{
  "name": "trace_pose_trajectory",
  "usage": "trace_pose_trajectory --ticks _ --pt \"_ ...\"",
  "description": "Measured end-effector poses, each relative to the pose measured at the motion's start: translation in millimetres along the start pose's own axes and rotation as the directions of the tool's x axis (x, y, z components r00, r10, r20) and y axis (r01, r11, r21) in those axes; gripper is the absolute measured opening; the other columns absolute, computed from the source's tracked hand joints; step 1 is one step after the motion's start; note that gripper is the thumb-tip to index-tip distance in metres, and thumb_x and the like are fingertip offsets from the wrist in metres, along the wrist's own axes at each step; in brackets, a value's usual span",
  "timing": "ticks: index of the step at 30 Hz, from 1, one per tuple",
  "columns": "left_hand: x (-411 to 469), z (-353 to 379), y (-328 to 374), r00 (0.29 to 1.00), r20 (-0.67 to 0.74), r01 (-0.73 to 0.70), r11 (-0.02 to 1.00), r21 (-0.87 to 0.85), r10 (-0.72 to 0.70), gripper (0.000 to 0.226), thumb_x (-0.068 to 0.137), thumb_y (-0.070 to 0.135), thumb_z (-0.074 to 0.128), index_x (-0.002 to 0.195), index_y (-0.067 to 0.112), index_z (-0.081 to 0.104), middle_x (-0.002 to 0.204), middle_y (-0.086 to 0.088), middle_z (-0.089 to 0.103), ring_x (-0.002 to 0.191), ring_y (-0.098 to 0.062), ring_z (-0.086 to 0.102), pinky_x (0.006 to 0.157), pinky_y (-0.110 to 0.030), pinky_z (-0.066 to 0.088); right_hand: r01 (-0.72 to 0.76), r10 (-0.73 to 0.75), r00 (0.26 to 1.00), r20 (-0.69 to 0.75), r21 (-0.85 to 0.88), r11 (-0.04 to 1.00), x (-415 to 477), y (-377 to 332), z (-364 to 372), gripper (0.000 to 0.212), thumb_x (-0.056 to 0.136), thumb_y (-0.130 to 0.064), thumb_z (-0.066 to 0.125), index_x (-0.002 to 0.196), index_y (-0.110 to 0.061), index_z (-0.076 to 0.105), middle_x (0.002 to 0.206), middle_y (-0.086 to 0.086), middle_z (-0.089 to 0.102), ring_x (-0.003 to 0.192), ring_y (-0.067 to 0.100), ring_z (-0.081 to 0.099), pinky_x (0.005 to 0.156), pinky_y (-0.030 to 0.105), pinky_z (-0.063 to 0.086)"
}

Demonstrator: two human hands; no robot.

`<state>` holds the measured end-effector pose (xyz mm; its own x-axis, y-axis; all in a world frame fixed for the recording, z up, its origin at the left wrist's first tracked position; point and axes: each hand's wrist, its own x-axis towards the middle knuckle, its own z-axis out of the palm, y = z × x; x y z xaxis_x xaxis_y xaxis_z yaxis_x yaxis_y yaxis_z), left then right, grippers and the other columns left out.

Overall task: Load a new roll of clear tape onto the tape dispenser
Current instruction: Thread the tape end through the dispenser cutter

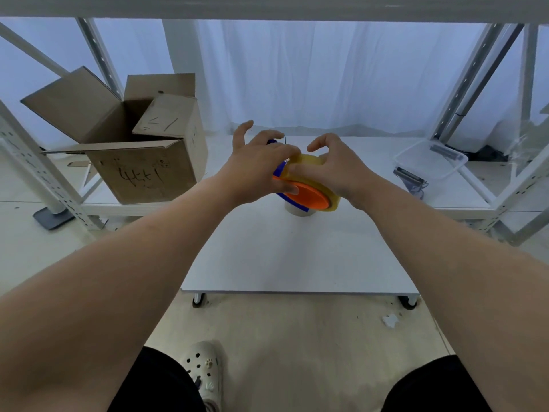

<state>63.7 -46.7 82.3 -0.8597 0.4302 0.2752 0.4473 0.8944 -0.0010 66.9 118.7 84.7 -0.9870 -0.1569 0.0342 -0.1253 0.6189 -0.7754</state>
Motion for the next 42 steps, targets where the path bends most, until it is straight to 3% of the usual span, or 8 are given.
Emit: trace_pose_trajectory --ticks 4,9,13,17,24,28,38,42 --pt "-1.9 -1.9 -1.2 0.999 0.047 -0.015 0.999 -0.032 0.017 0.059 0.075 0.058 0.065 0.124 0.029 0.051 0.128 0.005 0.056 0.133 -0.015 0.035 0.114 -0.048 -0.003 0.008 -0.005 0.998 0.067 -0.041 0.999 -2.5 -1.0 0.1 0.062 0.067 -0.054 0.074 0.113 -0.034 0.038 0.11 -0.002 0.058 0.103 0.024 0.057 0.093 0.044 0.05" --pt "-3.9 -1.3 0.5 0.997 0.072 -0.02 0.995 -0.093 0.027 0.063 0.073 0.057 0.067 0.126 0.028 0.051 0.126 0.005 0.056 0.128 -0.018 0.036 0.111 -0.044 0.012 0.033 -0.034 0.988 0.15 0.011 0.999 -8.7 -1.0 -6.1 0.054 0.081 -0.036 0.07 0.125 -0.025 0.041 0.107 -0.001 0.056 0.082 0.012 0.056 0.062 0.018 0.045" --pt "-3.6 0.4 0.6 0.997 0.069 -0.039 0.993 -0.116 0.047 0.064 0.074 0.055 0.068 0.129 0.027 0.05 0.124 0.006 0.057 0.122 -0.018 0.037 0.103 -0.04 0.022 -0.005 0.004 0.991 0.134 0.005 1.0 -8.6 0.4 -4.3 0.036 0.081 -0.039 0.061 0.114 -0.032 0.047 0.103 -0.004 0.063 0.099 0.021 0.058 0.083 0.034 0.05" --pt "-2.8 2.4 2.5 0.994 0.085 -0.063 0.996 -0.064 0.068 0.064 0.075 0.057 0.066 0.129 0.026 0.05 0.12 0.005 0.058 0.117 -0.018 0.042 0.099 -0.04 0.029 0.004 0.005 0.991 0.134 -0.071 0.997 -10.1 -0.9 -1.2 0.039 0.069 -0.044 0.05 0.106 -0.035 0.047 0.102 -0.003 0.065 0.102 0.026 0.058 0.099 0.052 0.043" --pt "-3.1 6.5 6.5 0.981 0.077 -0.186 0.973 0.137 0.177 0.059 0.076 0.06 0.061 0.124 0.026 0.053 0.116 0.006 0.06 0.11 -0.02 0.047 0.092 -0.038 0.031 -0.058 0.068 0.981 0.184 -0.061 0.996 -6.4 1.6 -3.2 0.043 0.085 -0.022 0.059 0.125 -0.019 0.046 0.119 0.008 0.056 0.105 0.024 0.052 0.081 0.032 0.044" --pt "-4.8 2.5 4.6 0.98 0.064 -0.195 0.976 0.098 0.189 0.061 0.076 0.059 0.062 0.126 0.026 0.052 0.118 0.006 0.059 0.112 -0.02 0.046 0.094 -0.037 0.03 -0.138 0.12 0.974 0.191 0.086 0.987 -7.9 3.4 -4.5 0.041 0.085 -0.019 0.056 0.125 -0.022 0.049 0.122 0.006 0.053 0.108 0.023 0.049 0.084 0.032 0.044" --pt "-13.1 -1.5 -10.6 0.981 0.046 -0.192 0.98 0.043 0.19 0.066 0.073 0.063 0.063 0.127 0.028 0.052 0.121 0.006 0.059 0.115 -0.021 0.045 0.095 -0.034 0.027 -0.149 0.114 0.974 0.198 0.173 0.974 -10.2 -4.2 4.8 0.053 0.084 -0.007 0.052 0.132 -0.022 0.035 0.105 0.001 0.054 0.103 0.022 0.049 0.082 0.032 0.045" --pt "-14.7 -4.0 -11.0 0.98 0.067 -0.192 0.981 0.031 0.19 0.067 0.073 0.063 0.063 0.128 0.027 0.051 0.121 0.005 0.059 0.116 -0.02 0.045 0.096 -0.034 0.028 -0.135 0.106 0.975 0.196 0.14 0.981 -12.5 -8.5 8.3 0.05 0.087 -0.019 0.058 0.13 -0.024 0.034 0.11 0.0 0.054 0.1 0.02 0.051 0.079 0.03 0.045"
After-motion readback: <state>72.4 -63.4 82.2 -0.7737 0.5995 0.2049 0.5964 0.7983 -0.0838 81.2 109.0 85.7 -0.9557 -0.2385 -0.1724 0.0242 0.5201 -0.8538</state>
